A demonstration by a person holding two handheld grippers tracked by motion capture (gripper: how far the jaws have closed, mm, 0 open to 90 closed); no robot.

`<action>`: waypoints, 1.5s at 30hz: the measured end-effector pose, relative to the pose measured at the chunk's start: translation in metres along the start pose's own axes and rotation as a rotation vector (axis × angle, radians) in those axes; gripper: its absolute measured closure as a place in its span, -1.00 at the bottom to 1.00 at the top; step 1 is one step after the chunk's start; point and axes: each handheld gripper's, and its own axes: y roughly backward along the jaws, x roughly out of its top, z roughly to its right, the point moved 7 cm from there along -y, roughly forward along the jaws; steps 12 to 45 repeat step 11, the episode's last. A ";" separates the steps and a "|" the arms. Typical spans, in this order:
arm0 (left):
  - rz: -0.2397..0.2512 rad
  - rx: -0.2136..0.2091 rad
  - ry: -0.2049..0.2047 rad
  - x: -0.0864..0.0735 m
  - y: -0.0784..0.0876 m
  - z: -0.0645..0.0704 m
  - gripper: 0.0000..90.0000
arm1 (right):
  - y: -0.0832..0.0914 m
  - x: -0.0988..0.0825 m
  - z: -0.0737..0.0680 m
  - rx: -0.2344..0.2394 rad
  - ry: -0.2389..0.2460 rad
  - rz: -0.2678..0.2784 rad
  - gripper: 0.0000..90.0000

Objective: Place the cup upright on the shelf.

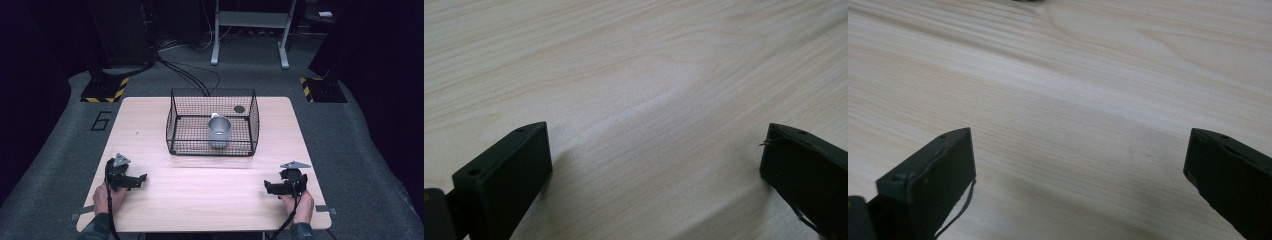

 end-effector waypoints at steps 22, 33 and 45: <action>0.000 0.000 0.000 0.000 0.000 0.000 -1.00 | -0.015 -0.014 0.016 -0.050 0.014 0.032 -1.00; 0.000 0.000 0.000 0.000 0.000 0.000 -1.00 | -0.015 -0.014 0.016 -0.050 0.014 0.032 -1.00; 0.000 0.000 0.000 0.000 0.000 0.000 -1.00 | -0.015 -0.014 0.016 -0.050 0.014 0.032 -1.00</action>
